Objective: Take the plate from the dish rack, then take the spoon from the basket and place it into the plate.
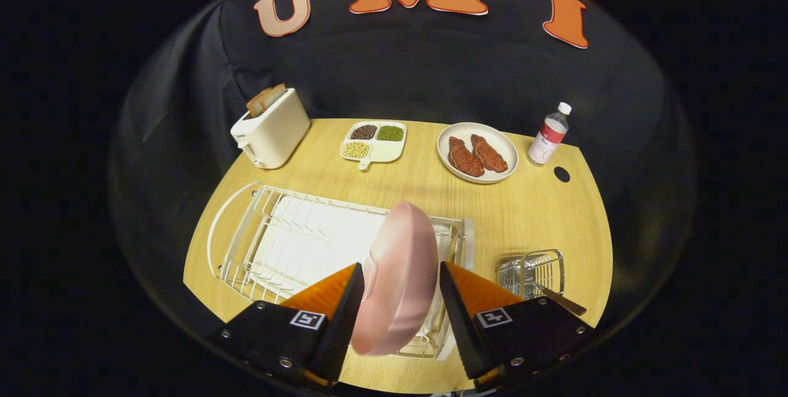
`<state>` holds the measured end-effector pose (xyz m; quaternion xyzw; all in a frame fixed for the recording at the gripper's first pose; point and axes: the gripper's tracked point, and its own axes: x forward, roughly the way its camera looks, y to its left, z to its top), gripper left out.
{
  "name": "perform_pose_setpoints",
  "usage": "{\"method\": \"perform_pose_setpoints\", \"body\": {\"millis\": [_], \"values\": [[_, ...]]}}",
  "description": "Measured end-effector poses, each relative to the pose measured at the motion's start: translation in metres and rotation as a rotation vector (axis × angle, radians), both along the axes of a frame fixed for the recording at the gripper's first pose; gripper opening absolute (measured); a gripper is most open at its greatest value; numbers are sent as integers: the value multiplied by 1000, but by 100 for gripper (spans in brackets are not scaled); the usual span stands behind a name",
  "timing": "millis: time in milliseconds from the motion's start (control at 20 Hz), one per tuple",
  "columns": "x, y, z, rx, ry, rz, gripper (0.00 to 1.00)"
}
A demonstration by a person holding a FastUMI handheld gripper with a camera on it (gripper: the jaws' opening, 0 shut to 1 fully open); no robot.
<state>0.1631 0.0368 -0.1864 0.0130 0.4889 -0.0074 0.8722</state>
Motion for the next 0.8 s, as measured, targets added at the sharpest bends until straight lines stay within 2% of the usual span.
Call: {"method": "perform_pose_setpoints", "body": {"millis": [400, 650, 750, 800], "values": [[8, 6, -34, -129, 99, 11, 44], [11, -12, -30, -158, 103, -77, 34], [17, -20, -17, -162, 52, -132, 30], [19, -25, -12, -175, 40, -133, 28]]}}
